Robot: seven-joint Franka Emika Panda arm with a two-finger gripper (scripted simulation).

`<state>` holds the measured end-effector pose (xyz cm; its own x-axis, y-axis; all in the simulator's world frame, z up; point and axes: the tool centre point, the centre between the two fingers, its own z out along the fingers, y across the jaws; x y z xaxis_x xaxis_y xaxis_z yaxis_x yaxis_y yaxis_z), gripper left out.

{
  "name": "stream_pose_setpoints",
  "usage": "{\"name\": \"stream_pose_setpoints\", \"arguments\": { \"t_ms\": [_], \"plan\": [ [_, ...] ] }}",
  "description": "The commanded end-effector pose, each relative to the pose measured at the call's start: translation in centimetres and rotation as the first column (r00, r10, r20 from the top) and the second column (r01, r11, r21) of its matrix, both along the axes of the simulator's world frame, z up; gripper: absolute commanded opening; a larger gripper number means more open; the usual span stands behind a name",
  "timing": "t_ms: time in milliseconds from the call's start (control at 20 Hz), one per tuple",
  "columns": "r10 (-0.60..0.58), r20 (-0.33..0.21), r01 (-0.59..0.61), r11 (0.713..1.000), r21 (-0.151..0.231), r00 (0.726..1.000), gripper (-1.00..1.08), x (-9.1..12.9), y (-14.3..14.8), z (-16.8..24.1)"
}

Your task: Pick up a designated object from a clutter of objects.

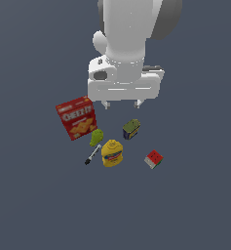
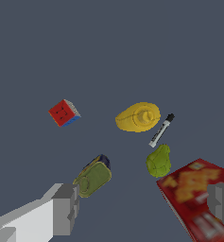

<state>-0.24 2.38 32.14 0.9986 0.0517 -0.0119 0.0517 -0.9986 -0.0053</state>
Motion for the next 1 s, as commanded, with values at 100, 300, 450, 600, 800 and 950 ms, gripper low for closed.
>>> {"name": "stream_pose_setpoints", "arguments": {
  "t_ms": [100,300,450,600,800,950],
  "plan": [
    [0.003,0.003,-0.003,1.0,0.002,1.0,1.0,0.0,0.1,0.1],
    [0.025,0.027,-0.025,1.0,0.019,0.999,1.0,0.4,1.1,1.2],
    [0.037,0.038,-0.038,0.999,0.025,0.999,1.0,0.5,1.5,1.7],
    [0.037,0.037,-0.038,0.999,0.025,0.999,1.0,0.5,1.4,1.7],
    [0.021,0.035,-0.022,0.999,0.024,0.999,1.0,0.4,1.5,1.2],
    [-0.002,0.034,0.002,1.0,0.023,0.999,1.0,0.3,1.7,0.5]
  ]
}}
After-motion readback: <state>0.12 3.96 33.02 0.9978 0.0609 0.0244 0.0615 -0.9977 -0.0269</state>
